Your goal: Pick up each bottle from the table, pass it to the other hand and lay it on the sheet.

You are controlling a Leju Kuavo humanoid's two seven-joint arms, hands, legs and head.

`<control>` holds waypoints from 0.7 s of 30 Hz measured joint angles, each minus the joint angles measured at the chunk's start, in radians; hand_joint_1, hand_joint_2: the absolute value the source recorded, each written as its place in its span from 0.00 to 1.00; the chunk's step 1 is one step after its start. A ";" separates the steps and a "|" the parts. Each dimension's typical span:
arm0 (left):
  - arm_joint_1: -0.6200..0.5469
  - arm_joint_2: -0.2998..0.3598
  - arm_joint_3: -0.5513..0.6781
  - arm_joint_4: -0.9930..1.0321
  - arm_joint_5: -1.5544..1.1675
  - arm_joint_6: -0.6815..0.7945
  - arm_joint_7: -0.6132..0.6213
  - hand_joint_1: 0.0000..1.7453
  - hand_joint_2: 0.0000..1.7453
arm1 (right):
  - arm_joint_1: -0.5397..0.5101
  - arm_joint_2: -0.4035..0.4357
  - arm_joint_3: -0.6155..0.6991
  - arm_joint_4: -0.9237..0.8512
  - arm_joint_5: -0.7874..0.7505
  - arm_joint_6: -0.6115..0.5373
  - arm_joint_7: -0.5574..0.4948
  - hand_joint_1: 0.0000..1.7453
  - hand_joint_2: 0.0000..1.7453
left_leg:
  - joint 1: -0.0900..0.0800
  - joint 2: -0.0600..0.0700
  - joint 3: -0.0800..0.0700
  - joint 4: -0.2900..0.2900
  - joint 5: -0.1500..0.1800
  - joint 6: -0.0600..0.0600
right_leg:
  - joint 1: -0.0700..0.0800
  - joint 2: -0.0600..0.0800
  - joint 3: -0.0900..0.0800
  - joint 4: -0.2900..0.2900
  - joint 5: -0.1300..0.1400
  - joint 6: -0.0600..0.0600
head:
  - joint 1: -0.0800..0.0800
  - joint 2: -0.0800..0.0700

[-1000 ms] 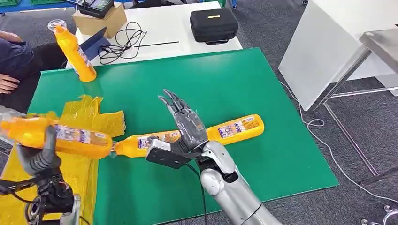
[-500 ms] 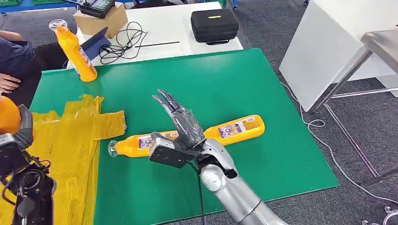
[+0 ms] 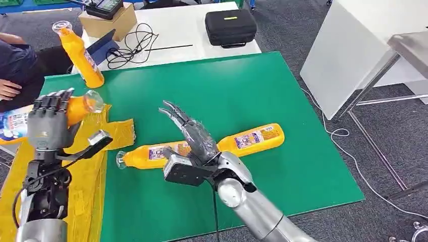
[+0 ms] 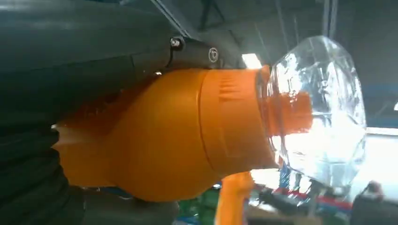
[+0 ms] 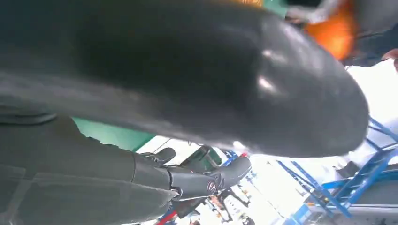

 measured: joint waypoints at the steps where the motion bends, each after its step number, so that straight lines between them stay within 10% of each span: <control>1: -0.006 -0.001 -0.001 0.015 -0.015 0.000 0.026 1.00 1.00 | 0.005 -0.007 0.006 -0.008 -0.002 0.000 0.000 0.00 0.00 | 0.000 0.000 0.000 0.000 0.000 0.000 | 0.000 0.000 0.000 0.000 0.000 0.000 | 0.000 0.000; 11: -0.047 0.070 -0.300 0.230 -0.104 0.002 0.456 1.00 1.00 | 0.048 -0.047 0.028 -0.059 -0.011 -0.001 0.002 0.00 0.00 | 0.000 0.000 -0.001 0.000 0.000 0.000 | 0.000 0.000 -0.001 0.000 0.000 0.000 | 0.000 0.000; 21: -0.061 0.119 -0.475 0.311 -0.105 0.003 0.483 1.00 1.00 | 0.062 -0.067 0.031 -0.080 -0.012 -0.002 0.005 0.00 0.00 | 0.000 0.000 -0.001 0.000 0.000 0.000 | 0.000 0.000 -0.001 0.000 0.000 0.000 | 0.000 0.000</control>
